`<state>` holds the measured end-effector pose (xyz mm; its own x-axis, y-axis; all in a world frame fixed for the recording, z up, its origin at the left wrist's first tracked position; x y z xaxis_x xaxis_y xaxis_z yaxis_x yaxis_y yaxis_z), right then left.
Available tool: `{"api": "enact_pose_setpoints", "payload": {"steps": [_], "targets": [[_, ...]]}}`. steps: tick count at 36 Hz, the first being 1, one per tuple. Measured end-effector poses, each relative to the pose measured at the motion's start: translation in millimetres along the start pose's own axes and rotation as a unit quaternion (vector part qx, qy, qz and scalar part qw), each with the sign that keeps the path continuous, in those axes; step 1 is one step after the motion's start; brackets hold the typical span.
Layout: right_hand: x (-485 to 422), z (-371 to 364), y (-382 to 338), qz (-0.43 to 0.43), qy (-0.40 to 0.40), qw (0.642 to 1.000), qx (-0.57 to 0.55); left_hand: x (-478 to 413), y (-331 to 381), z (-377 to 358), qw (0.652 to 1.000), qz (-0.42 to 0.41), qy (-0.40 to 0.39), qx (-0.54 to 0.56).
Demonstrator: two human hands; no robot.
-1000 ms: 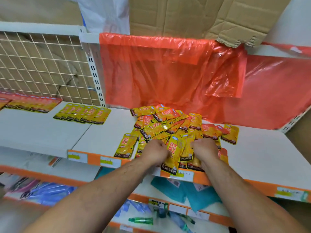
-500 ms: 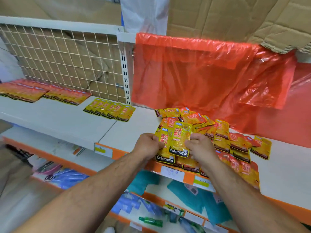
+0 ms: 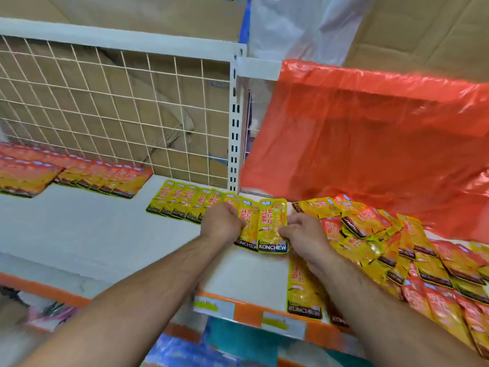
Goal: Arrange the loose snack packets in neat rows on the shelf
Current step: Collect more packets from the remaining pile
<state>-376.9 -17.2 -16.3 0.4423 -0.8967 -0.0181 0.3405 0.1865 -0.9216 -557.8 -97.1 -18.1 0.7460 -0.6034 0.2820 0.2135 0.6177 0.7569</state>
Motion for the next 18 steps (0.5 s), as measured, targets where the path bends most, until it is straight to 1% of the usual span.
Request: {"api": "enact_pose_setpoints", "payload": {"steps": [4,8,18], "targets": [[-13,-24,-4,-0.033,0.024,0.999,0.013,-30,2,10,0.998,-0.028,0.001,-0.058],[-25,-32,1,-0.063,0.051,0.997,0.015,-51,9,8,0.992,-0.057,-0.007,-0.109],[-45,-33,12,-0.093,0.046,0.994,0.031,-75,15,-6,0.981,-0.069,-0.016,-0.179]]}}
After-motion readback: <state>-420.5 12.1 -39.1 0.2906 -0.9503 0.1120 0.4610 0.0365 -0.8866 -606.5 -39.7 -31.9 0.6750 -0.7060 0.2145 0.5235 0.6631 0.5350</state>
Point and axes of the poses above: each hand's wrist, its own x-axis away from the middle knuckle, its own z-axis out of the back of the hand, y = z × x, the point moved 4 cm from there along -x, towards the middle knuckle, and after that the axes turned 10 degrees about z, right-handed, at the moved point
